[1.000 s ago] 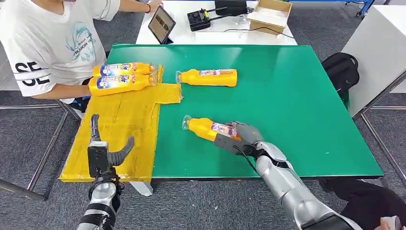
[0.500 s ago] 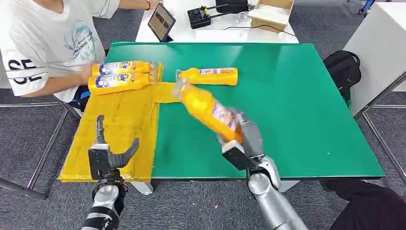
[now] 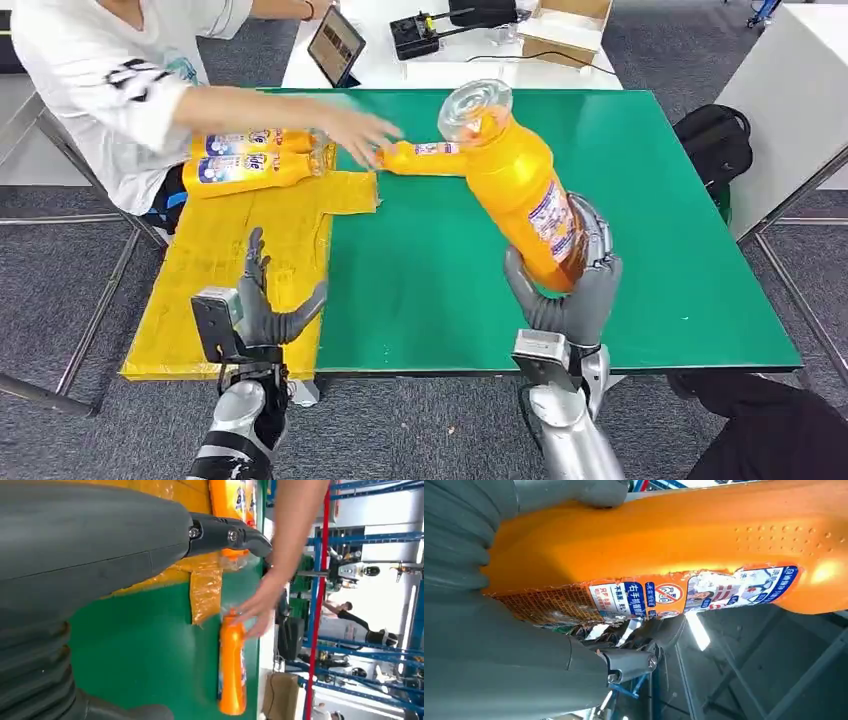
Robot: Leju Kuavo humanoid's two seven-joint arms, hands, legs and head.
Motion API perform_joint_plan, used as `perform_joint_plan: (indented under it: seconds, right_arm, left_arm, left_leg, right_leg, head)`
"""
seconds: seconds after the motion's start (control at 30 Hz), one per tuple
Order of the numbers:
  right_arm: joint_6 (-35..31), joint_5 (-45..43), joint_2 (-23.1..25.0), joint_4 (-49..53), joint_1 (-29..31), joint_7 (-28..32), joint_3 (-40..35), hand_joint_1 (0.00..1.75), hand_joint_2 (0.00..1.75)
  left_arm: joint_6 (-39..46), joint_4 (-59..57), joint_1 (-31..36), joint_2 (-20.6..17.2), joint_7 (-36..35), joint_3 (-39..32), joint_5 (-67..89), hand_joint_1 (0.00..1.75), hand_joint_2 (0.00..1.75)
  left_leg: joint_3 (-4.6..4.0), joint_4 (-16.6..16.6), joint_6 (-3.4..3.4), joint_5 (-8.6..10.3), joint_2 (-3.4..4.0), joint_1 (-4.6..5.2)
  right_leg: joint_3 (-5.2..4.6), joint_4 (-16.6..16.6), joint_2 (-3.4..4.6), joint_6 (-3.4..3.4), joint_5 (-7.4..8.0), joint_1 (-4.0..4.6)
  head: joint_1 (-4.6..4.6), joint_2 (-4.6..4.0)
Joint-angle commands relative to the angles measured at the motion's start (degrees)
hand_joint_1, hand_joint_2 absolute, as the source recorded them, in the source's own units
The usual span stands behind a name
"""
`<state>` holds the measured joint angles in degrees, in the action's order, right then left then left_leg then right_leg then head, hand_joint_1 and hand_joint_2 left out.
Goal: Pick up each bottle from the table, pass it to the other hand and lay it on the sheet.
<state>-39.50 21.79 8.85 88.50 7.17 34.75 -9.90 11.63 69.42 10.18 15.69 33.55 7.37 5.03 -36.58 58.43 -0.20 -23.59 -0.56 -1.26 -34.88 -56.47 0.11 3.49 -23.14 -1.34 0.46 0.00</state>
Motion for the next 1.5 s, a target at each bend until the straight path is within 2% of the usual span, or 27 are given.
perform_joint_plan:
  seconds: [0.03,0.23,0.3,0.33,0.43,0.53,0.6,0.63,0.7,0.8,0.87,1.1,1.33,1.5]
  right_arm:
    - [2.0,4.0,1.1,-5.3,-2.3,1.7,-2.3,1.75,1.75]
    - [4.5,0.3,4.9,-21.3,-1.5,3.4,-7.0,1.75,1.75]
    - [3.0,-0.1,5.7,-24.3,-1.7,4.4,-7.0,1.75,1.75]
    - [2.9,0.0,5.5,-24.6,-1.9,4.7,-7.3,1.75,1.75]
    - [2.8,-0.2,5.1,-24.4,-2.3,5.0,-7.3,1.75,1.75]
    - [3.8,0.0,5.5,-24.4,-2.5,4.4,-7.5,1.75,1.75]
    - [3.4,0.0,5.7,-24.8,-2.4,4.5,-7.5,1.75,1.75]
    - [3.0,-0.1,5.8,-24.8,-2.5,4.6,-7.3,1.75,1.75]
    - [2.2,0.0,5.6,-24.5,-2.5,4.7,-6.8,1.75,1.75]
    - [2.3,-0.5,5.0,-23.6,-2.4,4.4,-5.7,1.75,1.75]
    - [2.4,-0.5,4.7,-23.2,-2.1,4.3,-5.0,1.75,1.75]
    - [1.6,0.6,5.0,-23.8,-0.7,4.0,-4.4,1.75,1.75]
    - [1.6,0.8,5.2,-26.6,1.6,3.2,-3.5,1.75,1.75]
    - [2.5,3.4,6.7,-32.9,3.1,3.0,-7.2,1.75,1.75]
  left_arm:
    - [-9.1,2.9,-1.1,-2.3,-5.0,6.3,-6.5,0.00,1.75]
    - [-13.1,6.7,-3.0,-2.9,-7.0,9.2,-9.7,0.00,1.75]
    - [-15.1,6.3,-2.9,-2.8,-8.2,10.2,-11.3,0.00,1.75]
    - [-14.9,5.2,-2.5,-2.6,-8.1,10.5,-11.2,0.00,1.75]
    - [-14.8,4.0,-1.9,-2.2,-7.8,10.9,-11.3,0.00,1.75]
    - [-15.1,3.9,-2.4,-2.1,-7.6,11.1,-12.7,0.00,1.75]
    - [-15.0,3.8,-2.8,-2.0,-7.7,11.1,-13.3,0.00,1.75]
    - [-15.4,3.6,-2.9,-1.9,-8.1,11.1,-14.1,0.00,1.75]
    - [-15.5,3.2,-3.0,-2.1,-8.2,11.2,-14.2,0.00,1.75]
    - [-15.8,3.0,-3.2,-2.4,-8.2,11.4,-14.5,0.00,1.75]
    - [-16.2,3.2,-3.3,-2.4,-8.3,11.5,-14.8,0.00,1.75]
    - [-17.6,3.9,-3.5,-2.4,-8.7,12.5,-15.5,0.00,1.75]
    - [-18.8,4.0,-3.5,-2.3,-9.0,13.3,-16.3,0.00,1.75]
    - [-19.5,3.2,-2.9,-2.0,-9.1,14.2,-16.8,0.00,1.75]
  left_leg:
    - [0.41,-0.1,0.09,-0.17,0.05,-0.01]
    - [0.44,-0.2,0.05,-0.20,0.32,-0.05]
    - [0.24,-0.1,0.00,-0.13,0.20,-0.05]
    - [0.39,-0.2,0.03,-0.17,0.18,-0.03]
    - [0.14,-0.1,0.03,-0.10,0.05,-0.02]
    - [0.43,-0.1,0.10,-0.21,0.09,-0.02]
    - [0.16,-0.1,0.04,-0.13,0.14,0.00]
    - [0.38,-0.1,0.08,-0.20,0.19,0.01]
    - [0.15,-0.1,0.03,-0.10,0.03,0.01]
    - [0.34,-0.1,0.05,-0.17,0.11,0.01]
    - [0.10,-0.1,0.03,-0.09,0.02,0.02]
    - [0.19,-0.1,0.06,-0.13,0.09,0.02]
    - [0.32,-0.1,0.07,-0.18,0.14,0.02]
    - [0.16,-0.1,0.04,-0.12,0.13,0.00]
  right_leg:
    - [0.41,0.1,-0.01,-0.19,-0.15,0.05]
    - [0.42,0.2,0.28,-0.21,-0.06,0.10]
    - [0.22,0.1,0.14,-0.14,-0.03,0.08]
    - [0.36,0.1,0.12,-0.22,-0.09,0.07]
    - [0.13,0.1,0.03,-0.11,-0.06,0.04]
    - [0.44,0.2,0.06,-0.20,-0.14,0.06]
    - [0.15,0.1,0.10,-0.11,-0.07,0.01]
    - [0.36,0.1,0.11,-0.20,-0.13,0.03]
    - [0.16,0.1,0.01,-0.12,-0.07,0.02]
    - [0.31,0.1,0.07,-0.20,-0.12,0.03]
    - [0.10,0.1,0.00,-0.10,-0.06,0.01]
    - [0.17,0.1,0.05,-0.14,-0.08,0.01]
    - [0.30,0.1,0.08,-0.20,-0.11,0.03]
    - [0.14,0.1,0.10,-0.13,-0.05,0.02]
  head:
    - [0.02,0.00]
    - [0.00,0.00]
    - [0.00,0.00]
    - [-0.02,0.00]
    - [-0.02,0.00]
    - [0.00,0.00]
    - [0.00,0.00]
    - [0.02,0.00]
    - [0.02,0.00]
    - [0.00,0.00]
    - [0.02,0.00]
    - [0.02,0.00]
    - [0.02,0.00]
    - [0.02,0.00]
